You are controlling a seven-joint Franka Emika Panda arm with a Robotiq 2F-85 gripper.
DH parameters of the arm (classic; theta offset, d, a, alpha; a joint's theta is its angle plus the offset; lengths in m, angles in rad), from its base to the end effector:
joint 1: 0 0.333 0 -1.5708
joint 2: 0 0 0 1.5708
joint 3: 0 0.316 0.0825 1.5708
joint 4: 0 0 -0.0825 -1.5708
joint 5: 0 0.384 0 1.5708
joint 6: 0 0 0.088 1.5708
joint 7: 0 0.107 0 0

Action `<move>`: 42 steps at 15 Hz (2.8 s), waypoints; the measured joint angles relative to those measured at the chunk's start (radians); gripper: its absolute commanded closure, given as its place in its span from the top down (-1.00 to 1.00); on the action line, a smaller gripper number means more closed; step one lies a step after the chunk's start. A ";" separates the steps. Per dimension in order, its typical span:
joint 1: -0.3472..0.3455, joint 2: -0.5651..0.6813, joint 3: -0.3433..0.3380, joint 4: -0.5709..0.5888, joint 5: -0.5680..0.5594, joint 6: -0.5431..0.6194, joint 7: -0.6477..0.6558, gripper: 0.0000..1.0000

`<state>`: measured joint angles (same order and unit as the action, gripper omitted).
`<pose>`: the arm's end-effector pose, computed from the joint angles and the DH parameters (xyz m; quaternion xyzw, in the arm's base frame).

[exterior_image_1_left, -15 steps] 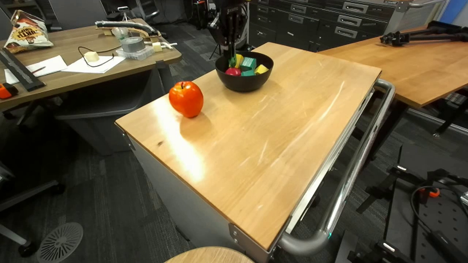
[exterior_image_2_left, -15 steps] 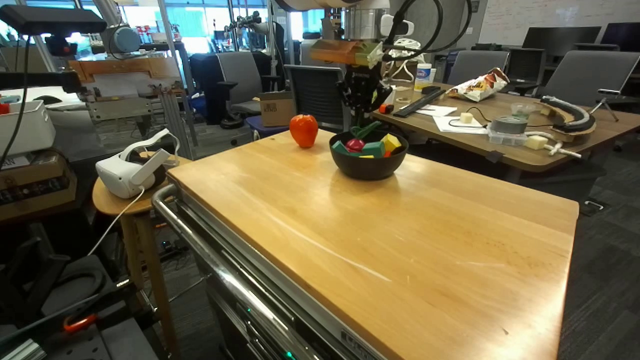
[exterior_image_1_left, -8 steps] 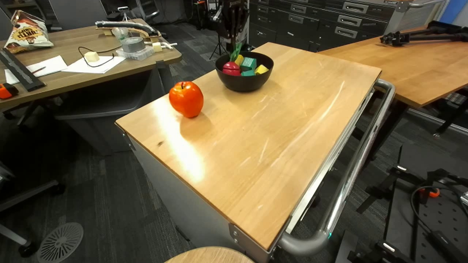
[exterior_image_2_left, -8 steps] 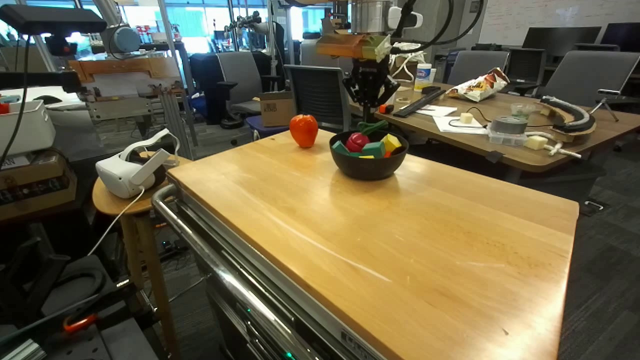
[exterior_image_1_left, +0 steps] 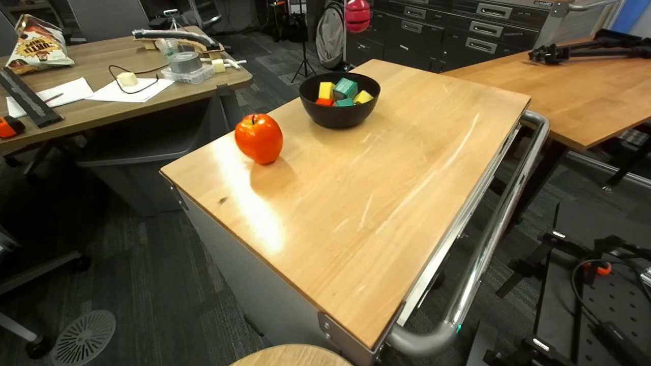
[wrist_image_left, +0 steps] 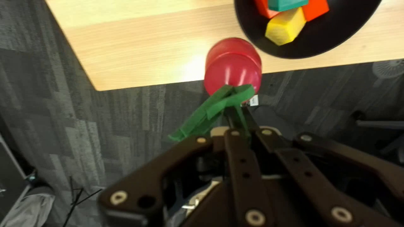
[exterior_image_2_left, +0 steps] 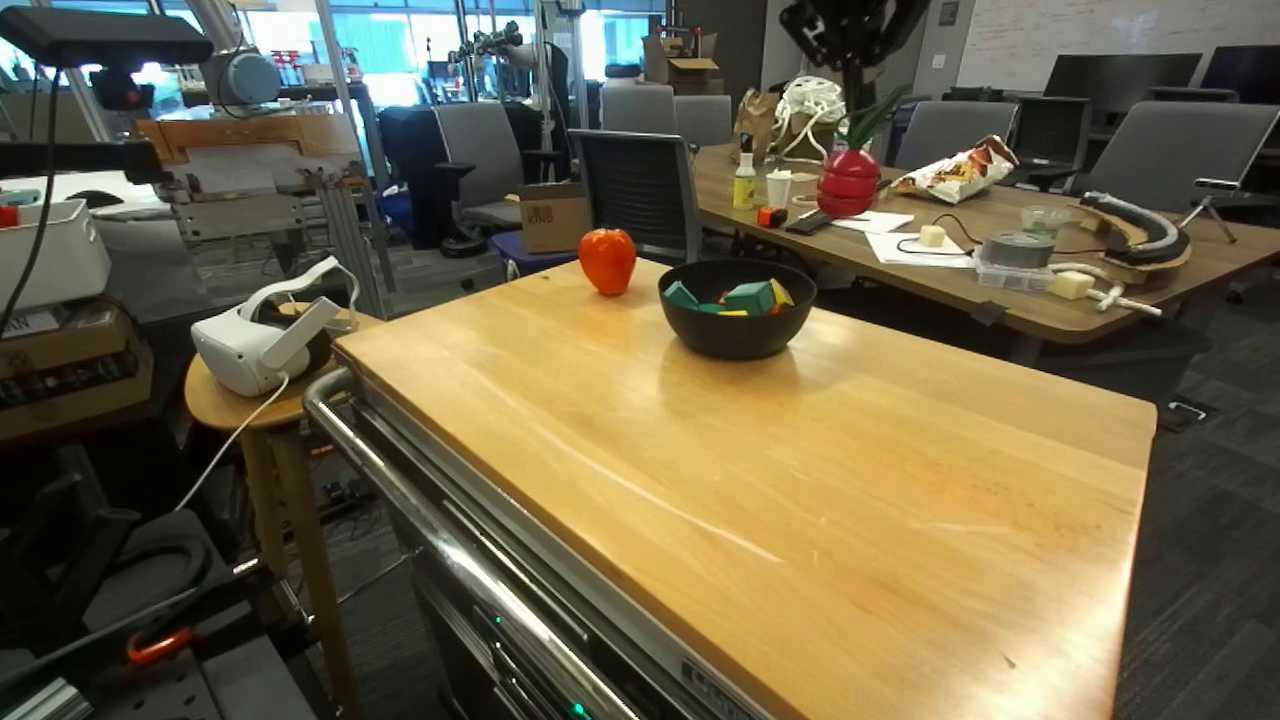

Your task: Take most of the objects from the bowl one at a time and put them on the table, then move the apple to the right, then take the block from the bowl and put it on the table

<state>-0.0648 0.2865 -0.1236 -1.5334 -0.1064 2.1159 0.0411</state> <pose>0.6650 -0.1216 0.5231 0.9829 -0.0876 0.1428 0.0766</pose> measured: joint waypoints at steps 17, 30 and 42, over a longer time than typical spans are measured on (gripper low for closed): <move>0.005 0.325 -0.065 0.164 -0.138 -0.063 0.415 -0.26; -0.048 0.185 0.079 0.166 0.251 -0.141 0.119 1.00; 0.003 0.203 0.044 0.161 0.042 -0.092 0.091 1.00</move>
<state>-0.0613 0.4899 -0.0791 -1.3720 -0.0642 2.0235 0.1325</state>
